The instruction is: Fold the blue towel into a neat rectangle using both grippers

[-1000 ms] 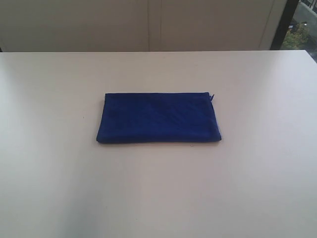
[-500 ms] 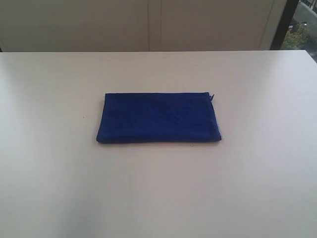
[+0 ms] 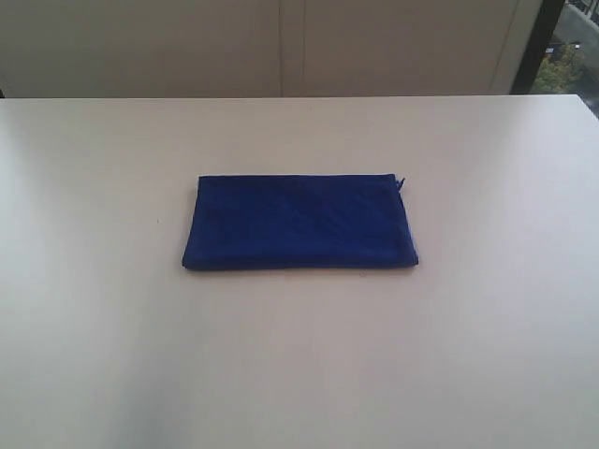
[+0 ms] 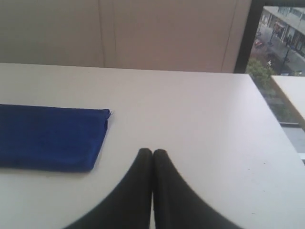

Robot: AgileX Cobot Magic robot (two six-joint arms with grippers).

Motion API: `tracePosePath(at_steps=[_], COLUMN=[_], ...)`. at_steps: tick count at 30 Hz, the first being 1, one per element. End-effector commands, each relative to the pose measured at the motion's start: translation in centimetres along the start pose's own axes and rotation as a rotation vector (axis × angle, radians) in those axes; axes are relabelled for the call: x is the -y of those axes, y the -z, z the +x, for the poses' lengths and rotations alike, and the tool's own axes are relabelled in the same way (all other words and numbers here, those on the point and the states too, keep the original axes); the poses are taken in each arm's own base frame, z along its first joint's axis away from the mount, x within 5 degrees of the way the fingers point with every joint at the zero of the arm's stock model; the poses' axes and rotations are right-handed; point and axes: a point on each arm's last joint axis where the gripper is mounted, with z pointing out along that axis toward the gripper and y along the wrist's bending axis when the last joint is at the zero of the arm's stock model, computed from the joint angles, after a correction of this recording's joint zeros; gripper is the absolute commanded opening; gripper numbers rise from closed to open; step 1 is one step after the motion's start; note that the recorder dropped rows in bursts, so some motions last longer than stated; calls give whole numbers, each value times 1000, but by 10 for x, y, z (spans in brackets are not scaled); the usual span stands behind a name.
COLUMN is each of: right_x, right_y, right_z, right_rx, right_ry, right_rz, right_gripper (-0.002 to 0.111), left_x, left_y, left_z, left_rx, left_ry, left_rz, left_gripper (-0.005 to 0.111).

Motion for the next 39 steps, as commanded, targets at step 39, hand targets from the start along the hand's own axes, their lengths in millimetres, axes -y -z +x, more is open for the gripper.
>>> tracePosePath(at_steps=[39], right_x=[7], right_y=[-23], right_z=[73], right_rx=[-56], right_ry=[-12], right_rz=[69], right_gripper=[0], left_x=[1], left_y=[0], left_z=[2], left_rx=[-2], left_ry=[7], left_rz=[4], left_gripper=[0])
